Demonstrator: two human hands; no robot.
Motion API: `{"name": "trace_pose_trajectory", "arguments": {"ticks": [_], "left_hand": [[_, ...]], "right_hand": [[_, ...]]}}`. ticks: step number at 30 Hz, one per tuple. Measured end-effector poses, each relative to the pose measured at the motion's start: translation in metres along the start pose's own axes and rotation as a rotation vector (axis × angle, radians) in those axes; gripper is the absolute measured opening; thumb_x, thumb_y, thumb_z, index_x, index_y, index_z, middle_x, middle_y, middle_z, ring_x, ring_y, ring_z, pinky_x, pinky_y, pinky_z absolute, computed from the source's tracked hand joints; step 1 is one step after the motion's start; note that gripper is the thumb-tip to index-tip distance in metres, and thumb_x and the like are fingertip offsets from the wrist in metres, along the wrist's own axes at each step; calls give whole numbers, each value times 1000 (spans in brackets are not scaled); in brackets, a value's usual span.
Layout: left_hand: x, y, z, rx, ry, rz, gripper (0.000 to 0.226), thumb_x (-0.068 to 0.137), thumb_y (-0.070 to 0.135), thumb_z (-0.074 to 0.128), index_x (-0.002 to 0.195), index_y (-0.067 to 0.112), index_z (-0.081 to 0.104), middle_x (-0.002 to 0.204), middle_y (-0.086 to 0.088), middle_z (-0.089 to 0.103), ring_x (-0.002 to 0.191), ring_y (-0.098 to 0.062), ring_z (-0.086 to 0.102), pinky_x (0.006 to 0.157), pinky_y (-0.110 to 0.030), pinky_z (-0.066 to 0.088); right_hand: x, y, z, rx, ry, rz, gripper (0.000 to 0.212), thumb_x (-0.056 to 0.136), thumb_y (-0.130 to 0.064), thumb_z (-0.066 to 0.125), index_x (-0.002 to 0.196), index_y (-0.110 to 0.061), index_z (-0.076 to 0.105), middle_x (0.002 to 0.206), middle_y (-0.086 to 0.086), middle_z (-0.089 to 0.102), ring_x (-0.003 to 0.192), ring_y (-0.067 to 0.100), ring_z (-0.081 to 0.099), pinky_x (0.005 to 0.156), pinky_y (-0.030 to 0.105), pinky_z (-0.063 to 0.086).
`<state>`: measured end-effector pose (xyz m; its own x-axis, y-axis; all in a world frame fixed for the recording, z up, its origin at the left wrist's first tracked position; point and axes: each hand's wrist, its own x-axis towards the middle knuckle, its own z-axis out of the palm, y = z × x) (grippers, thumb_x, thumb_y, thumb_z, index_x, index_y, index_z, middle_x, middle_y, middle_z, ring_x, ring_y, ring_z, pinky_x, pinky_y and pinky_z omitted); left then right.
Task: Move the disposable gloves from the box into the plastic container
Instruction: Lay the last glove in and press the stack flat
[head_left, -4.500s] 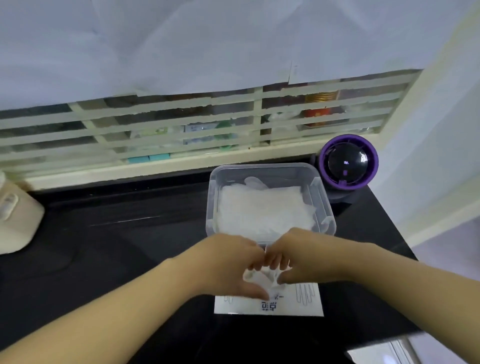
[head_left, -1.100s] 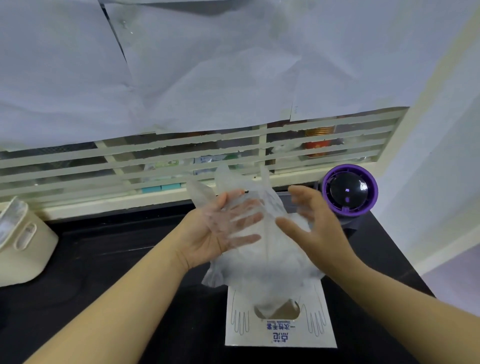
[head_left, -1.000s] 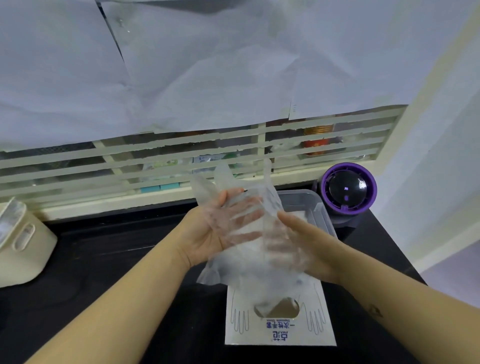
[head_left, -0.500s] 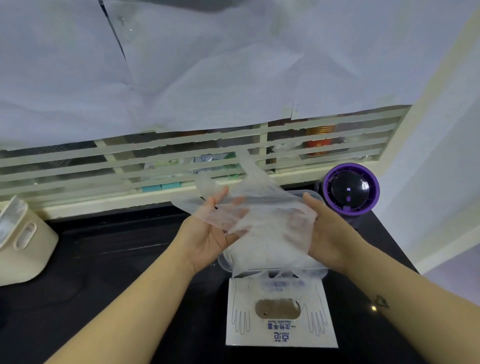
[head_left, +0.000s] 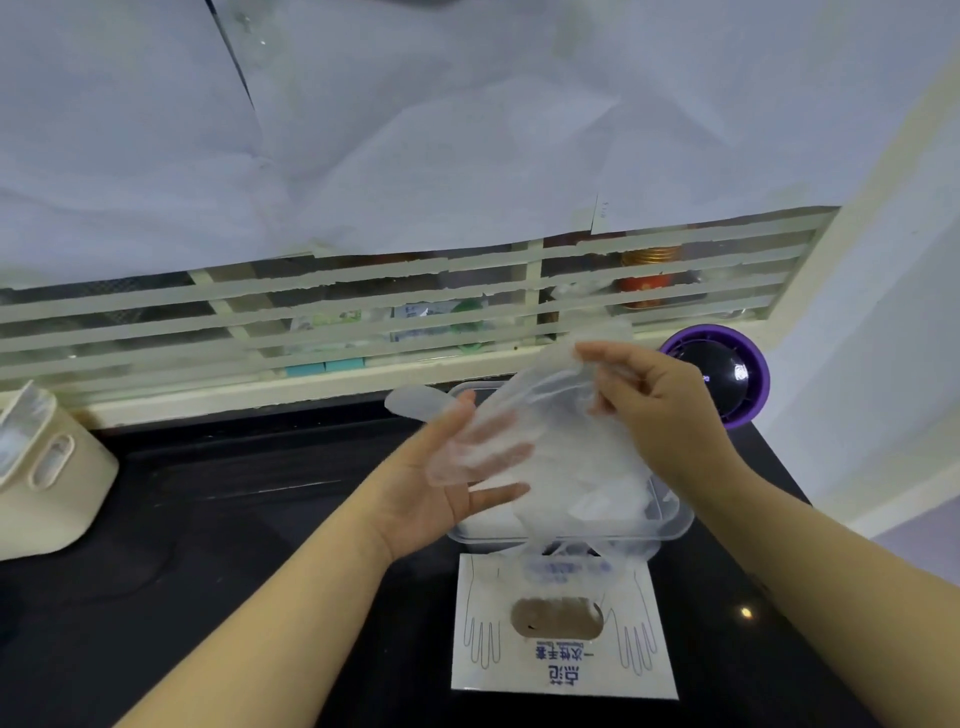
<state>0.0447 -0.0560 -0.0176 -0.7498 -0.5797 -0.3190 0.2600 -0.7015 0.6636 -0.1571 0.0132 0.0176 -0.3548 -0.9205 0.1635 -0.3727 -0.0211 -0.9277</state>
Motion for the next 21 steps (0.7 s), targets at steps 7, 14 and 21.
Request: {"name": "trace_pose_trajectory", "arguments": {"ticks": [7,14,21], "left_hand": [[8,-9,17,301,-4,37,82,80,4,67,151,20,27,123,-14,63,99,-26,68,87,-32,55],[10,-12,20,323,-82,77,68,89,-8,58,145,25,37,115,-14,62,91,-23,63,87,-33,56],[0,-20,17,163,42,-9,65,68,50,78,124,20,62,107,0,68,76,-12,57,78,-30,55]], "right_hand": [[13,-26,-14,-238,-324,-54,69,82,-20,71,142,-33,38,141,-14,45,89,2,67,84,17,53],[15,-39,-21,-197,-350,-24,81,82,-12,72,147,-36,30,119,-10,62,80,14,70,77,32,59],[15,-41,-23,-152,-291,7,88,81,-11,72,149,-35,23,125,-20,46,83,17,68,76,26,58]]}}
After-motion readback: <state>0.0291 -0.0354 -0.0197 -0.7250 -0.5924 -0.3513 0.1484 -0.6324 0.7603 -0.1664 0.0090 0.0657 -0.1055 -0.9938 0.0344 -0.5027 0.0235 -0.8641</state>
